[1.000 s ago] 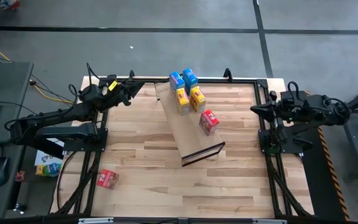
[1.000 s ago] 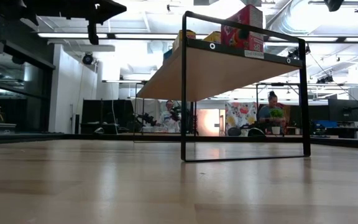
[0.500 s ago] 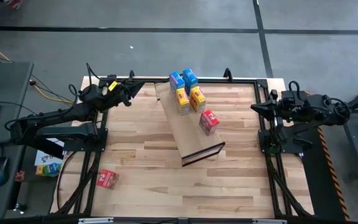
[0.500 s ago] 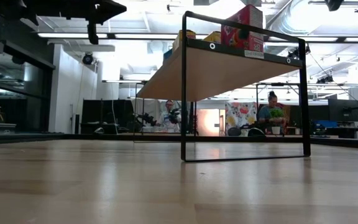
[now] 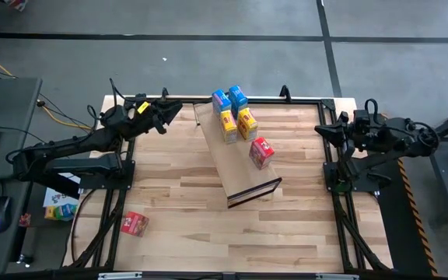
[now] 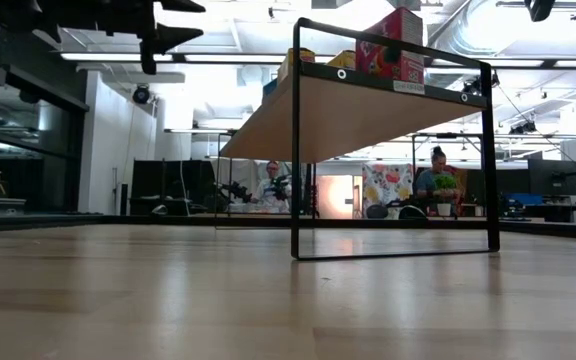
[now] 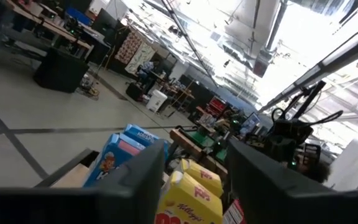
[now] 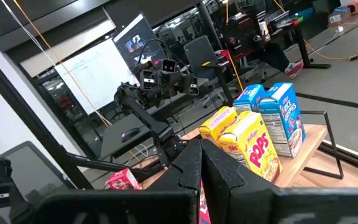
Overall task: Stack cereal on shelf
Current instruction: Put the red cereal box on the shelf
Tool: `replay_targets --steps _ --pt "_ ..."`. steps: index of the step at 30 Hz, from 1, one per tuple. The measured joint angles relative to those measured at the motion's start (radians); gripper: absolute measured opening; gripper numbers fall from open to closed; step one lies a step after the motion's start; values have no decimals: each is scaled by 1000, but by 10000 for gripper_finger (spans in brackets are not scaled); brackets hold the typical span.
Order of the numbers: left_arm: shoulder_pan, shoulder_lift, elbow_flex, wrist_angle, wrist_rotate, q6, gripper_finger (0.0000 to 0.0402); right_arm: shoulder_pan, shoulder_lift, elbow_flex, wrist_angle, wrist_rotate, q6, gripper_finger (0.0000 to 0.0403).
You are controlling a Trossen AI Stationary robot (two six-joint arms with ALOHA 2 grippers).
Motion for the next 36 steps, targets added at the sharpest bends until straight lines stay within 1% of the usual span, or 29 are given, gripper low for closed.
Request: replay_targets --steps 4,8,11,16,18,20,22,24,27,29,31,33,34,36 --pt "20 0 0 0 62 -9 219 0 0 0 0 0 9 0" --pt "34 0 0 2 116 -45 251 0 0 0 0 0 53 0" --pt "46 0 0 3 151 -54 262 0 0 0 0 0 52 0" --pt "69 0 1 3 182 -53 265 0 0 0 0 30 45 0" --pt "71 0 17 -17 206 -53 265 0 0 0 0 32 34 0" --pt "70 0 59 -76 227 -37 265 -1 0 0 0 42 19 0" --pt "66 0 136 -219 232 5 265 -1 0 0 0 60 20 0" --pt "62 7 240 -425 228 67 265 -1 0 0 0 83 23 0" --pt "49 42 429 -820 205 131 265 -1 0 0 0 91 24 0" --pt "31 79 556 -1103 189 132 265 -1 0 0 0 80 24 0" --pt "0 122 663 -1384 160 83 265 -1 0 0 0 72 24 0" --pt "-51 161 733 -1634 134 -14 265 -1 0 0 0 73 24 0" --pt "-83 177 751 -1739 132 -61 265 -1 0 0 0 73 24 0" --pt "-163 194 757 -1888 130 -175 265 -1 0 0 0 73 24 0"
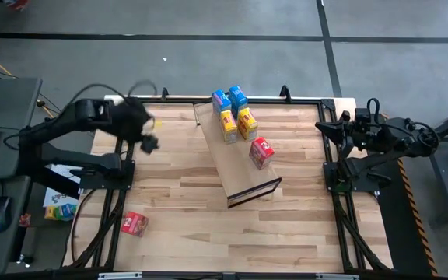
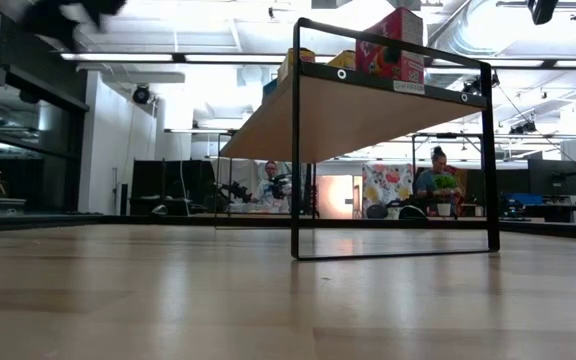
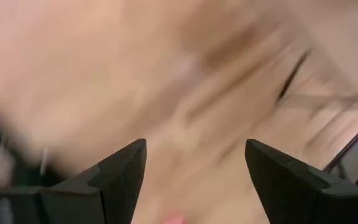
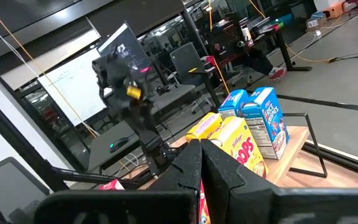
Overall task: Stack cereal on shelf
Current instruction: Put the red cereal box on the shelf
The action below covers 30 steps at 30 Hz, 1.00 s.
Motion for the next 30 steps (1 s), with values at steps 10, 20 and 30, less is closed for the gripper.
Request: replay_targets --steps 10,20,30 --pt "-596 49 -117 -23 30 -770 262 0 0 0 -1 0 -9 0" --pt "-1060 166 -166 147 78 -1394 261 0 0 0 -61 0 -63 0" --pt "-1257 296 -170 147 -50 -1554 261 0 0 0 -116 1 -69 0"
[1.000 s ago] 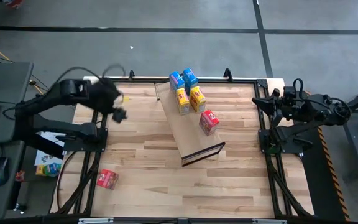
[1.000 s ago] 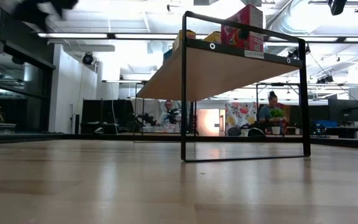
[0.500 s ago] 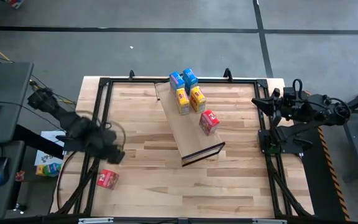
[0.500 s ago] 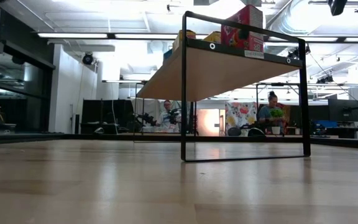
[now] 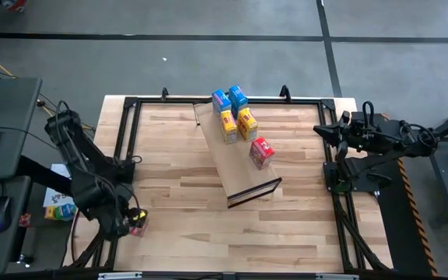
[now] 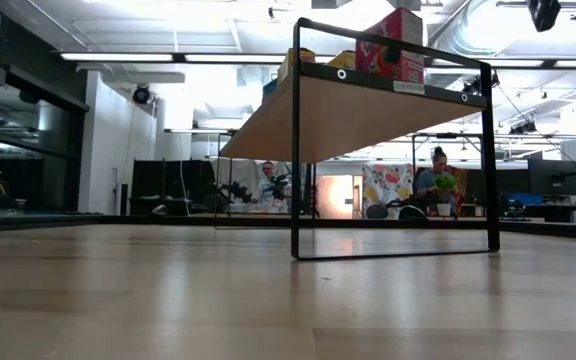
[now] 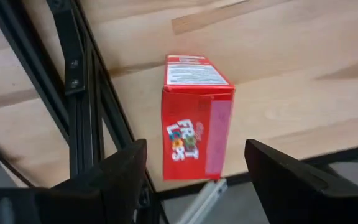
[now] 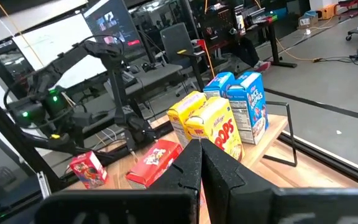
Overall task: Stack cereal on shelf
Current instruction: Put the red cereal box on the shelf
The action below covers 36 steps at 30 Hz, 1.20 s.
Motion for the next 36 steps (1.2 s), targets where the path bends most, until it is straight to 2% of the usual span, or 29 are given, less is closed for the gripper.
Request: replay_targets --steps 3,7,12,18,21,26,31,34,36 --pt "-16 23 -39 50 -2 -1 261 0 0 0 0 0 -1 0" --pt "-19 26 -111 195 -2 -1 261 0 0 0 -2 0 9 0" --pt "-10 27 -176 205 1 -9 261 0 0 0 -3 0 12 0" --pt "-2 26 -199 228 4 10 257 0 0 0 -3 0 28 0" --pt "-2 26 -200 231 15 18 236 0 0 0 -4 0 28 0" --pt "-2 23 -200 249 75 29 176 0 0 0 -4 0 28 0" --pt "19 -53 -163 258 79 46 135 0 0 0 -4 0 28 0" --pt "69 -138 -108 242 24 99 130 0 0 0 -4 7 27 0" --pt "122 -197 -59 225 -60 150 129 0 0 0 -4 21 27 0"
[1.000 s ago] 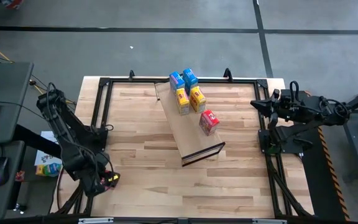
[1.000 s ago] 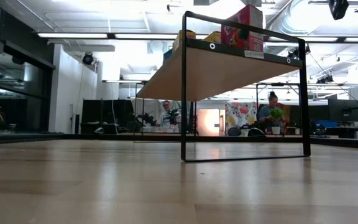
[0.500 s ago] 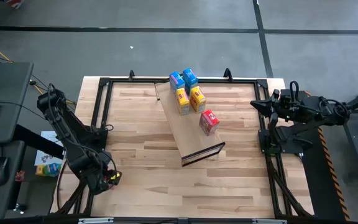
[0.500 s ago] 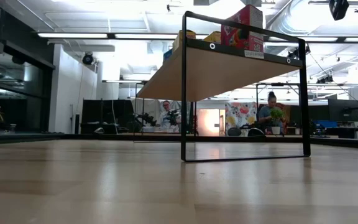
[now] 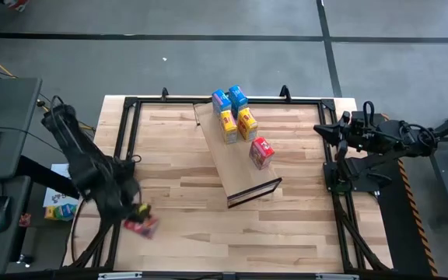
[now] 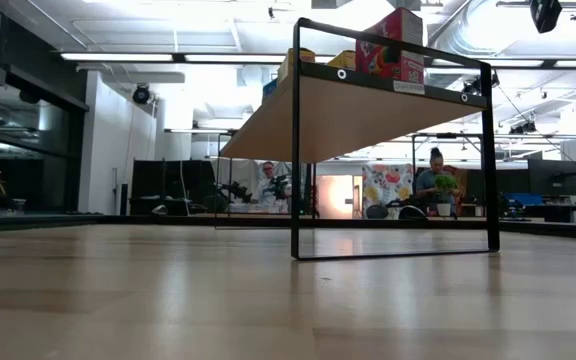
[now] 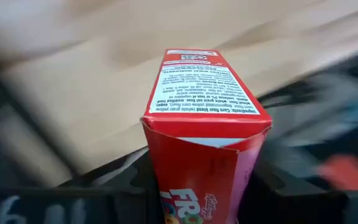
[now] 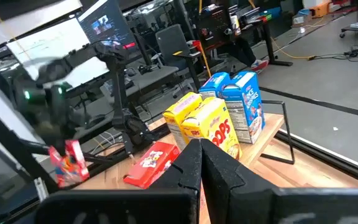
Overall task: Stack cereal on shelf
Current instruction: Put the red cereal box on the shelf
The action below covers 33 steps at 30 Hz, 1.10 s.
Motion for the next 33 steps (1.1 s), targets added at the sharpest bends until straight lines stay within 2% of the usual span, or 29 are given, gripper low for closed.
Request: replay_targets --steps 3,5,7,11,15,19,25,29,33 --pt "117 -66 85 0 -155 158 129 0 0 0 0 11 1 0" --pt "230 -73 157 0 -179 337 128 0 0 0 0 9 6 0" --pt "362 -45 233 3 -146 527 127 0 0 0 0 5 13 0" --pt "594 77 390 1 -13 911 127 0 0 0 0 3 20 0" --pt "743 244 556 -10 110 1275 127 0 0 0 0 3 20 0" --pt "804 405 732 -21 145 1606 127 0 0 0 0 3 20 0" --pt "819 582 944 -83 109 2021 127 0 0 0 -1 4 20 0" --pt "801 649 998 -136 30 2219 127 0 0 0 -3 5 20 0" --pt "790 689 998 -144 -28 2319 127 0 0 0 -5 12 46 0"
